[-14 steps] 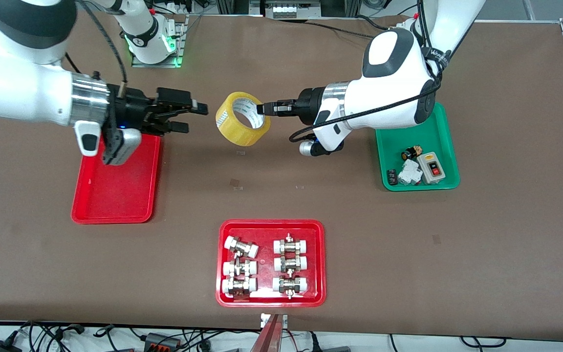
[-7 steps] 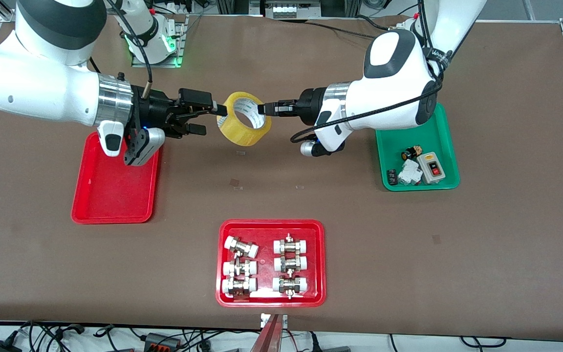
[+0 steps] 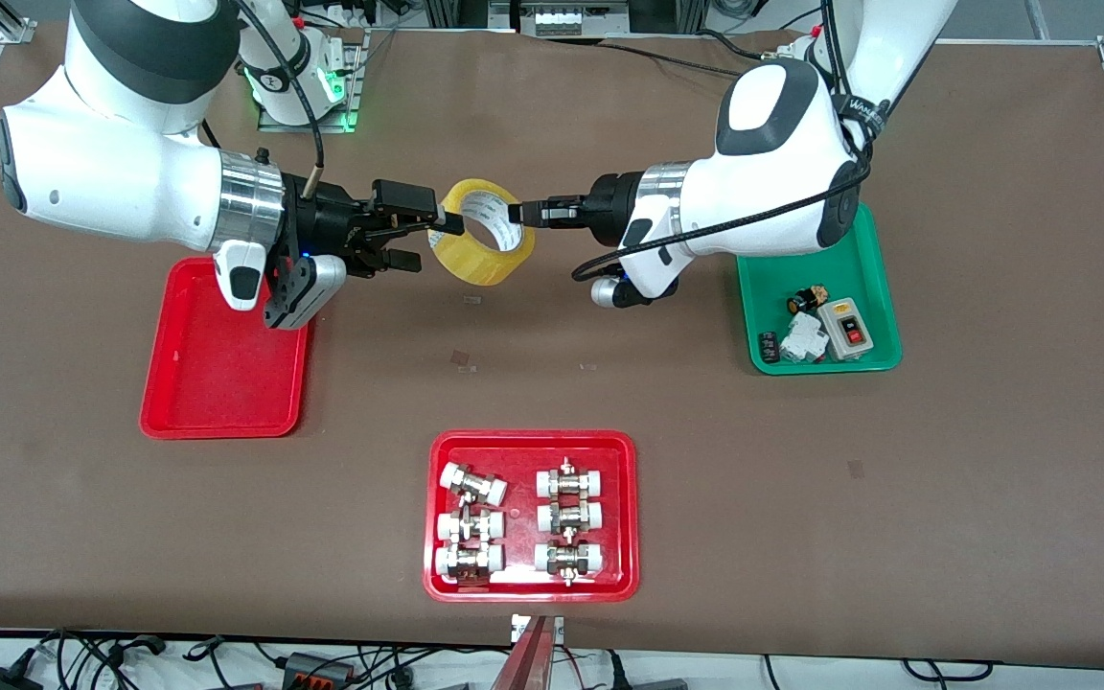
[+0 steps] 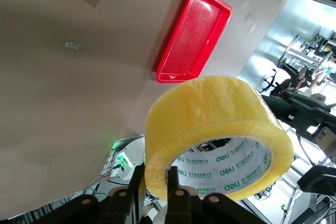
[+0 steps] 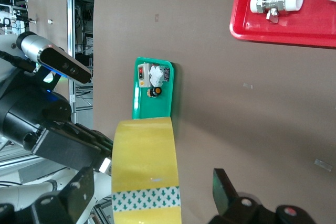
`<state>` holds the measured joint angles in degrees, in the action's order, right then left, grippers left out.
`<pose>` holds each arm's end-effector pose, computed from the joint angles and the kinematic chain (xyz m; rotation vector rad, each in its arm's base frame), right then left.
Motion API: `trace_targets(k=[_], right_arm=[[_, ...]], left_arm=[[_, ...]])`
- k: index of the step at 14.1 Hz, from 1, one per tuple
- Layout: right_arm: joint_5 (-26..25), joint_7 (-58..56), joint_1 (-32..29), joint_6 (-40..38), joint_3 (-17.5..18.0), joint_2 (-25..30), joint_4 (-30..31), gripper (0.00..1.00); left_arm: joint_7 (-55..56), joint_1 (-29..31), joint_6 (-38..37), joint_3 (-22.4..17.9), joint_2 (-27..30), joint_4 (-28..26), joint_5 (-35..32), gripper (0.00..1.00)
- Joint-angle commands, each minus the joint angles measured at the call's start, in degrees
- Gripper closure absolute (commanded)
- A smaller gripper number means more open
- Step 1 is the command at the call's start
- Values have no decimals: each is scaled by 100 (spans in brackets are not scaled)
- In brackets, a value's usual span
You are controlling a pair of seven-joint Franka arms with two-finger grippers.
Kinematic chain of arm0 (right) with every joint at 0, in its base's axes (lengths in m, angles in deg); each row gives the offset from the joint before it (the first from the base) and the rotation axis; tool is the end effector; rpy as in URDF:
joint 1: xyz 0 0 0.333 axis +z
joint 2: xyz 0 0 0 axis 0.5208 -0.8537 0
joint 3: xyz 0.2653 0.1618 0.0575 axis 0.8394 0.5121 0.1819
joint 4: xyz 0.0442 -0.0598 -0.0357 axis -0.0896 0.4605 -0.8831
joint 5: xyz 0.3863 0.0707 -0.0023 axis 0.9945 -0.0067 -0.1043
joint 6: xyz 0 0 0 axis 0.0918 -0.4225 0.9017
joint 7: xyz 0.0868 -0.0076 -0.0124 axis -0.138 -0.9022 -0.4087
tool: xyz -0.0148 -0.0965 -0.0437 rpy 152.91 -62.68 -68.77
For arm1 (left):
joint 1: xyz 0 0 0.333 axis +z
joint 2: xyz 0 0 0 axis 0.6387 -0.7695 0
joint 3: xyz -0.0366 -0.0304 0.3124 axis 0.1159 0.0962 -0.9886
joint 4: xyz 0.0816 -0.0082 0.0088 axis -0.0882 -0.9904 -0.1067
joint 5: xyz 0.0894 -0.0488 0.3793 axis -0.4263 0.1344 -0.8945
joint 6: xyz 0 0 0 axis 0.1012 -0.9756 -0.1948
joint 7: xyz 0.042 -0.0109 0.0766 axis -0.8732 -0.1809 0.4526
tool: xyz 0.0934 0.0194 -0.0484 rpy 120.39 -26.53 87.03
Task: Left arm passes tape to right arm into tray
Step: 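Grasp the tape roll with the right gripper beside the left gripper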
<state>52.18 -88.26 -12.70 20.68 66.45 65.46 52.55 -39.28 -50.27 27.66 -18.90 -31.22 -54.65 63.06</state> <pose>0.5847 0.2886 0.5451 -2.2797 -0.2187 0.1031 0.5509 -0.4101 0.4986 2.1688 0.3604 -0.5809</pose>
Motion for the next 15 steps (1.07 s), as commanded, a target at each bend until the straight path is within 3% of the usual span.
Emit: trace_targets(k=[1,5,6,7,9,10,13,15], right_arm=[[60,-161,74,48,-25,-123,-138,0],[60,-162,135,48,-25,-123,-138,0],[60,-179,136,40,-25,-123,-138,5],[60,-214,153,31,-25,-123,-129,23],[52,-232,171,-13,-25,-114,-129,48],[43,-232,171,-13,-25,-114,-129,55],[43,-232,179,-13,-25,-123,-129,68],[43,-232,171,-13,-25,-114,-129,71]], left_arm=[[-14,29,-137,8,-21,160,134,100],[-22,29,-137,8,-21,160,134,100],[-22,29,-137,8,-21,160,134,100],[-22,29,-137,8,-21,160,134,100],[-22,29,-137,8,-21,160,134,100],[-22,38,-137,8,-21,160,134,100],[-22,38,-137,8,-21,160,134,100],[-22,38,-137,8,-21,160,134,100]])
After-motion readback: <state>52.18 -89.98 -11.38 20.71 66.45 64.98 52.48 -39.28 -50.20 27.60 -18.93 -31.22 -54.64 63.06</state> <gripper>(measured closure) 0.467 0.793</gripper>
